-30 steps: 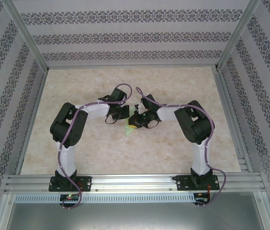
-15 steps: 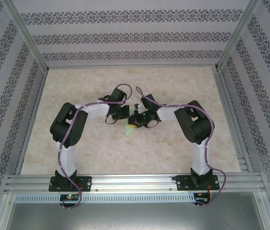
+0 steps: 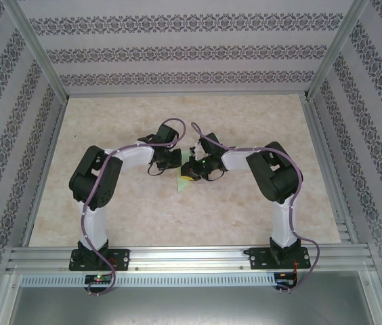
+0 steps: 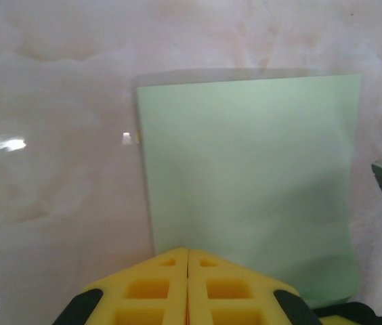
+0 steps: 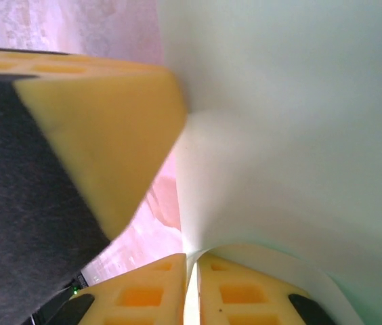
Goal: Fold a paper plane with a square sheet of paper (pick it up from the middle)
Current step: Third fold the triangle at the center of the table.
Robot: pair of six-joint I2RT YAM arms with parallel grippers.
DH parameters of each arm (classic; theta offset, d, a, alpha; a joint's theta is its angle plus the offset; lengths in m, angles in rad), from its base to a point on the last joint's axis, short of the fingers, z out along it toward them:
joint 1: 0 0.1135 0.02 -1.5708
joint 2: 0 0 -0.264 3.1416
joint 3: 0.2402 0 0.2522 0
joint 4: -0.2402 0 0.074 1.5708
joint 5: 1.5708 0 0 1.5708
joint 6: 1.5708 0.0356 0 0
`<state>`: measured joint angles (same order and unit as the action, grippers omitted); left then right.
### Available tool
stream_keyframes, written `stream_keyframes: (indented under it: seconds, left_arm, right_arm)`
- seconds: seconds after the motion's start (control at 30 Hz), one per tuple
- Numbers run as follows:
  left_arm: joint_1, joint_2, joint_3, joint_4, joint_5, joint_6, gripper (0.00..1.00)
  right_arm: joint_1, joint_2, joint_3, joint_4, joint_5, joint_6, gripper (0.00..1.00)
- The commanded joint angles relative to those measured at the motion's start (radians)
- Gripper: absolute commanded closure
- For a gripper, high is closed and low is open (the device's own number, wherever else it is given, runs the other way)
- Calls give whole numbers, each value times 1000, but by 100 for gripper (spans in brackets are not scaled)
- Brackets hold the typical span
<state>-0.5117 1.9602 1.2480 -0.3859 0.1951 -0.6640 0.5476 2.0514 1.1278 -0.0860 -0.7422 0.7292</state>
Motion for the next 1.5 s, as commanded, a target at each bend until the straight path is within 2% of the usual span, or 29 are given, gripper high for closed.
stream_keyframes:
  seconds: [0.0,0.17,0.33,0.47,0.57,0.7,1.0,1.47]
  left_arm:
    - [33,-91,-34,-47,-64,-65,91]
    - [56,-174,-141,-9,-67,-114,91]
    - [59,-240,-207,21,-32,-122,90]
    - [52,-278,-257,87,60,-114,90]
    - [30,-288,-272,101,92,-110,92]
    - [-4,-292,-305,153,142,-132,94]
    - [-95,-281,-357,246,211,-189,98]
    - [-130,-208,-382,245,190,-212,98]
  right_arm:
    - [-6,49,3,-54,84,-35,83]
    - [-6,43,5,-70,95,-41,73]
    - [-5,39,8,-78,99,-46,69]
    - [-5,36,8,-86,116,-51,75]
    - [-4,36,7,-95,127,-53,84]
    - [-2,38,12,-121,149,-65,89]
    - [3,43,20,-129,152,-65,92]
    - [3,50,18,-128,152,-64,93]
